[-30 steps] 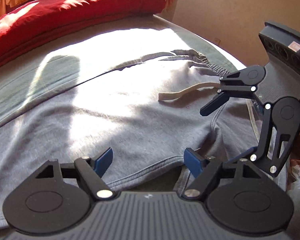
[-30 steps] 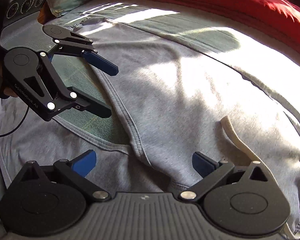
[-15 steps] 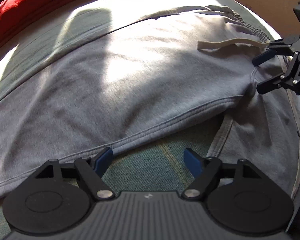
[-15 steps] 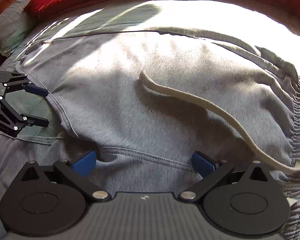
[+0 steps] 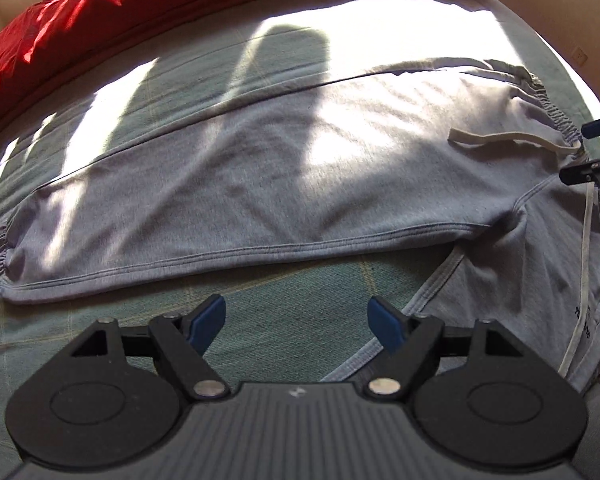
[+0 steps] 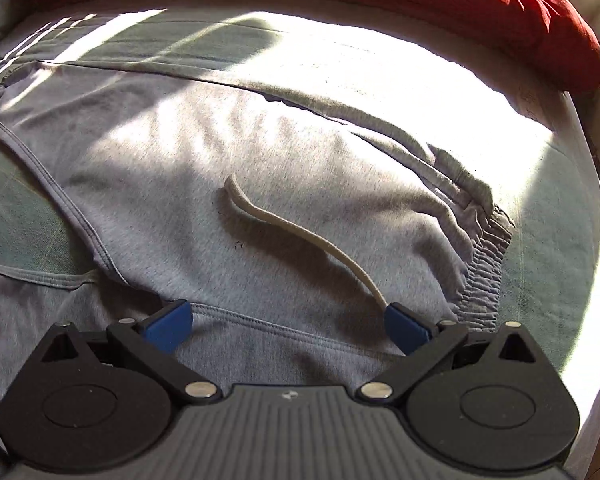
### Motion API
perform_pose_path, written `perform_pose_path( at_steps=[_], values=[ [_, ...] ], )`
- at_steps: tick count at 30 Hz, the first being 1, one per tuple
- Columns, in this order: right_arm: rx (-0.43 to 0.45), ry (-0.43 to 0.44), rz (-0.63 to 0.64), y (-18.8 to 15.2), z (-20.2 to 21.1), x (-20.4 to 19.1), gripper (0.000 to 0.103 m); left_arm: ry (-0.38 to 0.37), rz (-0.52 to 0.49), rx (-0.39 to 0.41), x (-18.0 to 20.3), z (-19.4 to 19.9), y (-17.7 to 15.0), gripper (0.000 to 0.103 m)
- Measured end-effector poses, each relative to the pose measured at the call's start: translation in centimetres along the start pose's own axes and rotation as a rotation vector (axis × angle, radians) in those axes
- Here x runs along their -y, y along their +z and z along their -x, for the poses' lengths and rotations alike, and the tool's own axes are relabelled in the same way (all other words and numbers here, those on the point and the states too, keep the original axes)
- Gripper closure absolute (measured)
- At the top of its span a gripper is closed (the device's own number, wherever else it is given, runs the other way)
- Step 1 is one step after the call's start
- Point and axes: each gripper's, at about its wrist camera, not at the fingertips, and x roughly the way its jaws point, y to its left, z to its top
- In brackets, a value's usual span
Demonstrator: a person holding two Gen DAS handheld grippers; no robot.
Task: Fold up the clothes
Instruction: 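Move both open tools toward the sweatpants waistband end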
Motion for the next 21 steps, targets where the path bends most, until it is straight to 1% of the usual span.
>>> perform_pose_path(
  at_steps=[2,3,4,7,12,13,17,19,21],
  values=[
    [-0.007,0.012,-0.044,0.1,0.7,0.8,0.000,0.025,-0.012,-0.030,0.4,1.0,0.3,0.024],
    [-0.013,0.019,-0.068,0.1,0.9,1.1,0.000,0.026,-0.016,-0.028,0.5,1.5,0.4,0.024],
    [-0.019,0.027,-0.092,0.1,1.1,1.4,0.000,0.020,-0.020,-0.014,0.4,2.0,0.5,0.024],
    [-0.018,0.000,-0.190,0.0,2.2,1.5,0.000,0.002,-0.031,0.030,0.3,3.5,0.8,0.024],
    [0.017,-0.075,-0.409,-1.4,6.7,0.8,0.000,-0.031,-0.054,0.098,0.0,6.0,1.4,0.024],
    [0.034,-0.074,-0.448,-1.9,7.8,0.6,0.000,-0.040,-0.065,0.105,0.0,6.5,1.6,0.024],
    [0.021,-0.014,-0.470,-2.4,9.6,0.6,0.000,-0.029,-0.074,0.081,1.0,7.6,3.2,0.024],
    [0.039,0.008,-0.427,-2.1,10.7,1.3,0.000,-0.022,-0.077,0.066,1.6,8.1,4.0,0.024],
    [0.057,0.056,-0.363,-1.8,11.2,2.5,0.000,0.010,-0.052,0.037,3.3,7.9,5.6,0.024]
  ],
)
